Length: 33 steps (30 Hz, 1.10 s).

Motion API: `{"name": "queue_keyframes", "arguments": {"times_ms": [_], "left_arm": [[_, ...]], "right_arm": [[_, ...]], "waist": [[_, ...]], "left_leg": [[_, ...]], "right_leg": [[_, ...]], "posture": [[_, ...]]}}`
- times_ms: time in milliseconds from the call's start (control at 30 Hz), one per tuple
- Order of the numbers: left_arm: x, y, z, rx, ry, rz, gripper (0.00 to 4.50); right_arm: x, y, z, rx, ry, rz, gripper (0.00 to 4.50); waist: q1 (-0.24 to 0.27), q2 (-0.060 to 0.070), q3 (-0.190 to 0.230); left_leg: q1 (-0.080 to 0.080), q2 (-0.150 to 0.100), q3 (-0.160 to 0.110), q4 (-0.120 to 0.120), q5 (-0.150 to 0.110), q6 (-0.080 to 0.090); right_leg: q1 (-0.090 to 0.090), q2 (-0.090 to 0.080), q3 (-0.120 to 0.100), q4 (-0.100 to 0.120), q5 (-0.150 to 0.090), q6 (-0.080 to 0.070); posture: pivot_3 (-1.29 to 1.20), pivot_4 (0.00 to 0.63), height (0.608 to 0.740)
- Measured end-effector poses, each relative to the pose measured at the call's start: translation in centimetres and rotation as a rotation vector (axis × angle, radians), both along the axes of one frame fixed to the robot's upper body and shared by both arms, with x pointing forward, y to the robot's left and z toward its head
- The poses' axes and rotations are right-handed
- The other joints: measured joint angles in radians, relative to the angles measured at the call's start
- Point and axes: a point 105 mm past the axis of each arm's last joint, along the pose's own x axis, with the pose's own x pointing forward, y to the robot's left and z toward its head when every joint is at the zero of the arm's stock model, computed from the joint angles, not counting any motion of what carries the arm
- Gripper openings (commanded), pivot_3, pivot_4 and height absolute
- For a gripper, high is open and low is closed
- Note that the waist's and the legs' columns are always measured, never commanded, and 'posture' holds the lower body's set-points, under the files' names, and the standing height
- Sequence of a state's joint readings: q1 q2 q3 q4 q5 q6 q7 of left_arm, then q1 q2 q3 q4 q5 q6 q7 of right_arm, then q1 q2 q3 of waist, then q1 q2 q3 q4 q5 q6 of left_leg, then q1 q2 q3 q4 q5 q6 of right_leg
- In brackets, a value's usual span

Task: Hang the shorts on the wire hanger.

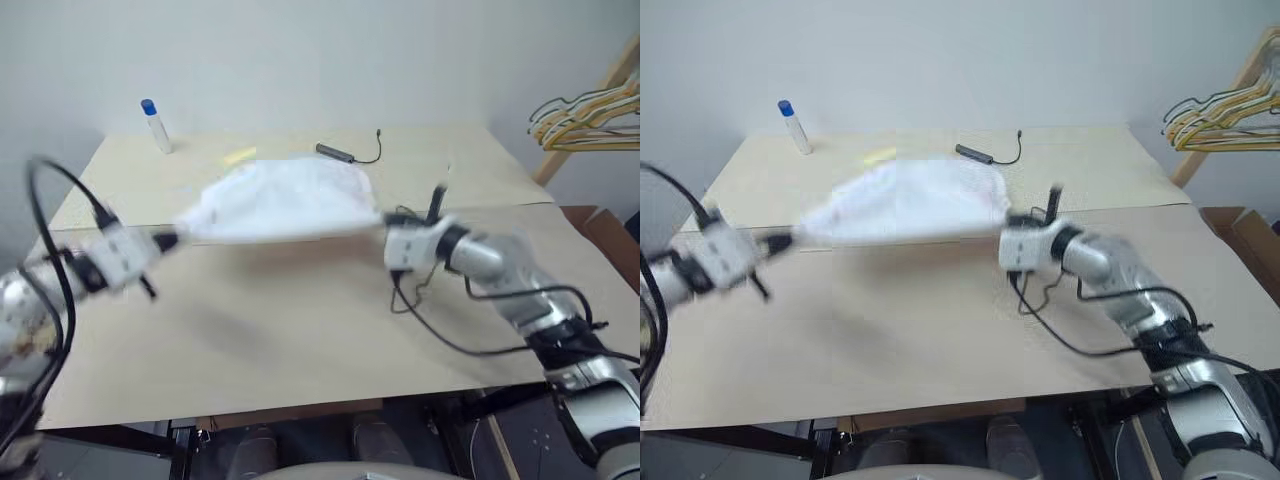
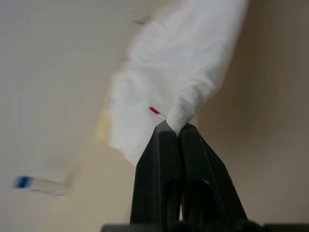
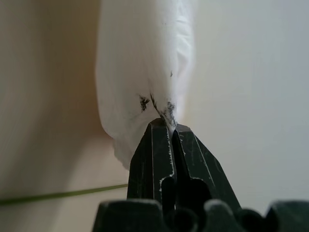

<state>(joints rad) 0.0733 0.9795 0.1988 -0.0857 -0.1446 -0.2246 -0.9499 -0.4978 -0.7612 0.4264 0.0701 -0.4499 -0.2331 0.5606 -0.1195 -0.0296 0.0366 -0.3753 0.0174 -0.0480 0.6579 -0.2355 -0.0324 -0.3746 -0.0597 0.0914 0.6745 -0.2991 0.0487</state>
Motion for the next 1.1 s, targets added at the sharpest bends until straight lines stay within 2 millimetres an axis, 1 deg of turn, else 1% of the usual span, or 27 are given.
{"name": "queue_keyframes", "arguments": {"times_ms": [33,100,167,233,300,467,567,600,667,700,800,833,900,933,1000,1067,1100], "left_arm": [[-0.8,-0.1,-0.8,0.024,0.05,-0.023,0.0],[-2.9,0.2,-2.8,0.121,0.162,-0.062,0.0],[-4.3,0.5,-4.0,0.173,0.236,-0.084,0.0],[-5.8,0.7,-5.0,0.208,0.318,-0.113,0.0],[-6.9,0.8,-5.3,0.233,0.381,-0.135,0.0],[-8.9,1.1,-5.1,0.269,0.484,-0.169,0.0],[-9.2,1.1,-5.0,0.276,0.504,-0.173,0.0],[-9.4,0.9,-4.8,0.277,0.512,-0.18,0.0],[-9.7,0.8,-4.8,0.27,0.531,-0.188,0.46],[-9.8,0.7,-4.9,0.268,0.541,-0.193,0.65],[-9.9,0.7,-4.9,0.264,0.557,-0.197,1.56],[-10.0,0.7,-4.8,0.261,0.559,-0.2,1.91],[-9.9,0.6,-4.6,0.253,0.559,-0.206,2.44],[-9.9,0.7,-4.5,0.25,0.562,-0.208,2.78],[-9.8,0.8,-4.0,0.246,0.559,-0.209,3.41],[-9.3,1.1,-3.0,0.224,0.541,-0.194,4.02],[-8.9,1.2,-2.4,0.21,0.523,-0.184,4.35]], "right_arm": [[-0.4,0.1,-0.7,-0.014,0.026,0.016,0.07],[-1.8,0.8,-2.3,-0.061,0.094,0.086,0.07],[-2.8,1.2,-3.0,-0.09,0.141,0.133,0.07],[-3.9,1.7,-3.0,-0.104,0.189,0.185,0.07],[-5.0,1.9,-2.7,-0.122,0.238,0.235,0.07],[-8.1,1.7,-2.4,-0.178,0.381,0.344,0.07],[-8.8,1.7,-2.5,-0.177,0.422,0.356,0.07],[-9.2,1.6,-2.6,-0.189,0.437,0.363,0.4],[-9.5,1.4,-2.6,-0.196,0.455,0.367,0.7],[-9.7,1.3,-2.7,-0.195,0.471,0.362,0.98],[-10.5,1.1,-2.8,-0.205,0.511,0.375,1.99],[-10.6,1.1,-2.7,-0.208,0.518,0.376,2.39],[-11.1,0.6,-2.7,-0.205,0.554,0.367,2.93],[-11.2,0.4,-2.5,-0.188,0.572,0.36,3.29],[-11.2,0.1,-1.4,-0.112,0.59,0.339,3.94],[-10.5,-0.5,0.4,-0.007,0.584,0.28,4.5],[-9.9,-0.9,1.1,0.036,0.574,0.236,4.5]], "waist": [[0.001,0.0,0.001],[0.005,0.001,0.002],[0.013,0.002,0.002],[0.023,0.001,0.003],[0.035,0.001,0.004],[0.072,0.002,0.005],[0.081,0.002,0.005],[0.083,0.002,0.005],[0.083,0.002,0.005],[0.083,0.002,0.005],[0.083,0.002,0.005],[0.083,0.002,0.005],[0.083,0.002,0.005],[0.083,0.002,0.005],[0.083,0.002,0.006],[0.082,0.001,0.006],[0.082,0.002,0.006]], "left_leg": [[0.005,0.0,0.0,-0.001,-0.001,0.001],[0.007,0.0,0.0,-0.001,-0.002,0.004],[0.007,0.0,0.001,-0.001,-0.003,0.004],[0.006,0.001,0.001,-0.001,-0.004,0.005],[0.006,0.001,0.001,-0.001,-0.004,0.005],[0.007,0.002,0.002,0.0,-0.004,0.005],[0.007,0.002,0.002,0.0,-0.004,0.005],[0.007,0.002,0.003,0.0,-0.004,0.005],[0.007,0.002,0.003,0.0,-0.004,0.005],[0.007,0.002,0.003,0.0,-0.004,0.005],[0.007,0.002,0.003,0.0,-0.004,0.005],[0.007,0.002,0.003,0.0,-0.004,0.005],[0.007,0.002,0.003,0.0,-0.004,0.005],[0.007,0.002,0.003,0.0,-0.004,0.005],[0.007,0.002,0.003,0.0,-0.004,0.005],[0.007,0.003,0.003,0.0,-0.004,0.005],[0.007,0.002,0.003,0.0,-0.004,0.005]], "right_leg": [[0.005,0.0,0.0,-0.001,-0.001,0.0],[0.007,0.0,0.0,-0.002,-0.002,0.0],[0.007,0.0,0.0,-0.003,-0.002,0.0],[0.007,0.0,0.0,-0.004,-0.002,0.0],[0.007,0.0,0.0,-0.005,-0.002,0.0],[0.008,0.0,-0.002,-0.005,-0.002,0.0],[0.008,0.0,-0.002,-0.006,-0.002,0.0],[0.008,0.0,-0.002,-0.006,-0.002,0.0],[0.008,0.0,-0.002,-0.007,-0.002,0.0],[0.008,0.0,-0.002,-0.008,-0.002,0.0],[0.008,0.001,-0.002,-0.008,-0.002,0.0],[0.009,0.001,-0.002,-0.008,-0.002,0.0],[0.009,0.001,-0.002,-0.008,-0.002,0.001],[0.009,0.001,-0.002,-0.008,-0.002,0.001],[0.009,0.001,-0.002,-0.009,-0.002,0.0],[0.009,0.001,-0.002,-0.009,-0.002,0.001],[0.009,0.001,-0.002,-0.009,-0.002,0.001]], "posture": [[0.02,0.0,0.74],[0.02,0.0,0.74],[0.02,0.0,0.74],[0.02,0.0,0.74],[0.02,0.0,0.74],[0.02,0.0,0.74],[0.02,0.0,0.74],[0.02,0.0,0.74],[0.02,0.0,0.74],[0.02,0.0,0.74],[0.02,0.0,0.74],[0.02,0.0,0.74],[0.0,0.0,0.74],[0.0,0.0,0.74],[-0.01,0.0,0.74],[-0.02,0.0,0.74],[-0.02,0.0,0.74]]}}
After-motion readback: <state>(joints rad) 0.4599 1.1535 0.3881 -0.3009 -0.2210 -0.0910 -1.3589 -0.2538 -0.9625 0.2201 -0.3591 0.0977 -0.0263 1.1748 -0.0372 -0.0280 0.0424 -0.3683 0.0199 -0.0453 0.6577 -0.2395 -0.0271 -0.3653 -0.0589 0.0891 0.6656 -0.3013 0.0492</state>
